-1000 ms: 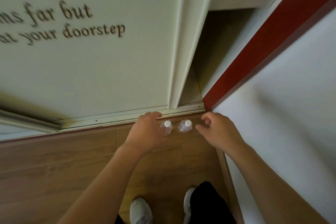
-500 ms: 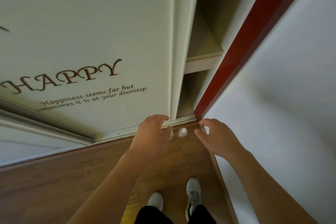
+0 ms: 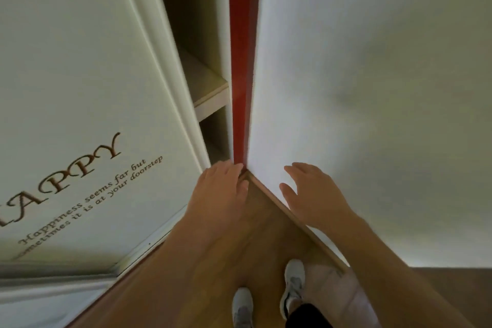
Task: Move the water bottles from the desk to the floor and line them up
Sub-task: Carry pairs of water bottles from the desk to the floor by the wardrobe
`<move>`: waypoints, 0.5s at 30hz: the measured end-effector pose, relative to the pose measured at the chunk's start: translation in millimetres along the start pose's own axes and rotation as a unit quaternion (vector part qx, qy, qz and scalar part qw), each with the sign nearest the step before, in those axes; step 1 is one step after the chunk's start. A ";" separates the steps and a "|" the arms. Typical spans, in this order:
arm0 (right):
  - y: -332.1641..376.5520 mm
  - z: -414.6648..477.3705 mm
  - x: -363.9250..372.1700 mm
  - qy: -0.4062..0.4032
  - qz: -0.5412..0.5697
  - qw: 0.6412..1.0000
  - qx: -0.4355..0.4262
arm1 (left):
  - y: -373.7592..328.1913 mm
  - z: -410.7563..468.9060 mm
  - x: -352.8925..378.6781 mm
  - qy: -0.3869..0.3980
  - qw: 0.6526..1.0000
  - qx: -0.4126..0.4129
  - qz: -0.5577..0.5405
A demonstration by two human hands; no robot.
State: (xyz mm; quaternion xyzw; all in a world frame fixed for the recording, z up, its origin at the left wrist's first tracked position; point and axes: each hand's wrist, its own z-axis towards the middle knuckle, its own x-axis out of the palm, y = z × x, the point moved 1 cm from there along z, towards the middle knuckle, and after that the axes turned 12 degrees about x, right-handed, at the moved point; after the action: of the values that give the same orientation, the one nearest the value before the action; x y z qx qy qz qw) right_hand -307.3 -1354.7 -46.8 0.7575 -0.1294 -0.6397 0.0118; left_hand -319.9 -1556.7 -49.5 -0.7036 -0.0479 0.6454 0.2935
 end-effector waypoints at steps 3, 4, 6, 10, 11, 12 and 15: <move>-31.2 -41.2 -14.7 -0.023 -0.002 0.999 0.050 | -34.0 1.4 8.2 0.067 0.996 0.055 0.034; -43.0 -55.3 -19.1 -0.032 0.001 0.997 0.070 | -47.3 1.0 11.5 0.068 0.994 0.076 0.034; -67.5 -85.1 -27.0 -0.045 0.008 0.993 0.111 | -76.5 -1.1 18.2 0.063 0.987 0.136 0.053; -123.2 -149.3 -43.1 -0.071 0.027 0.979 0.187 | -141.6 -10.6 36.6 0.064 0.960 0.255 0.093; -138.4 -168.2 -47.2 -0.079 0.032 0.975 0.206 | -158.9 -15.1 43.0 0.069 0.953 0.281 0.091; -153.7 -188.4 -51.1 -0.089 0.036 0.969 0.226 | -177.0 -20.4 50.0 0.073 0.945 0.306 0.092; -199.3 -253.3 -59.6 -0.112 0.049 0.950 0.289 | -234.2 -41.7 73.5 0.096 0.922 0.364 0.093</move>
State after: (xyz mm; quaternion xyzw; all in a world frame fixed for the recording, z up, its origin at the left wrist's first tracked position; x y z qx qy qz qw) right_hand -33.8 -1186.9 20.1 0.6445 -0.3460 -0.6547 -0.1905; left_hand -196.0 -1345.7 -3.2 -0.6080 0.2845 0.5721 0.4713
